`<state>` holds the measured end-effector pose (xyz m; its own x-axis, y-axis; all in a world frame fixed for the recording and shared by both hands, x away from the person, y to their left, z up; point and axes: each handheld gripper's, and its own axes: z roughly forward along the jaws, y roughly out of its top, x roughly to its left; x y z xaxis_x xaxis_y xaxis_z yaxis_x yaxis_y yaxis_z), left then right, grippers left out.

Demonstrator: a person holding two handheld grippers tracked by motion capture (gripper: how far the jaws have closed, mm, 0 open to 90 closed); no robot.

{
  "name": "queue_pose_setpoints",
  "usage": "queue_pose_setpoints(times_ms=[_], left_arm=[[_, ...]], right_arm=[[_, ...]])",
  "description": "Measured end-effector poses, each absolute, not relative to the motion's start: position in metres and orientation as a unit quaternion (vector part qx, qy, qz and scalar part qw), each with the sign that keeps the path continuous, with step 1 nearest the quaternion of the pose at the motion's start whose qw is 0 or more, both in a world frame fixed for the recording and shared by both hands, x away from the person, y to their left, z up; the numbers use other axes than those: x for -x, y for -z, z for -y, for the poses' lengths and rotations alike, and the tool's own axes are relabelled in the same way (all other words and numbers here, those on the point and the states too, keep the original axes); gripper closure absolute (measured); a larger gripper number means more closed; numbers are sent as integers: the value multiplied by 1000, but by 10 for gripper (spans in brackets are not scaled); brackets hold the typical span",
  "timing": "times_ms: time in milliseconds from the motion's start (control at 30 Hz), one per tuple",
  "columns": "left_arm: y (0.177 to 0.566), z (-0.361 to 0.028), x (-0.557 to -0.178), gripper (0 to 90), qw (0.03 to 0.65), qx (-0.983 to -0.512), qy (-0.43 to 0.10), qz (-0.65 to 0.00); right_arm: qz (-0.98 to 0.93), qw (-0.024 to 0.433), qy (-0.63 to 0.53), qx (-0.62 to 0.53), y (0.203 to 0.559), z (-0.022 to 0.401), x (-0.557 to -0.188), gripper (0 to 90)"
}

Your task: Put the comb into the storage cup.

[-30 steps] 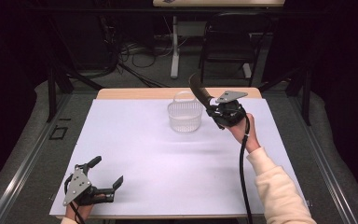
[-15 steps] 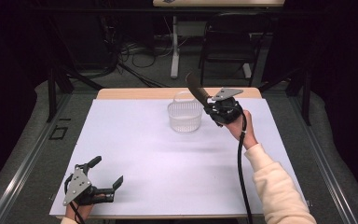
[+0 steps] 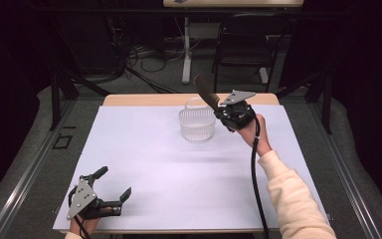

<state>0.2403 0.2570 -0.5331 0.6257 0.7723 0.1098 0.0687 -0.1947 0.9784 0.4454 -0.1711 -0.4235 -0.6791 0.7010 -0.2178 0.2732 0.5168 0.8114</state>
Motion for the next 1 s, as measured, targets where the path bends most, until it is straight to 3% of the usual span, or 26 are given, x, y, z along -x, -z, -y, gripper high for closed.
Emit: queue_pose_setpoints(times_ms=[1000], left_arm=[[533,-257,-241,1,560,-707,-313,-298]], right_arm=[[-834,296,-381,-268,412,157,-456,723]])
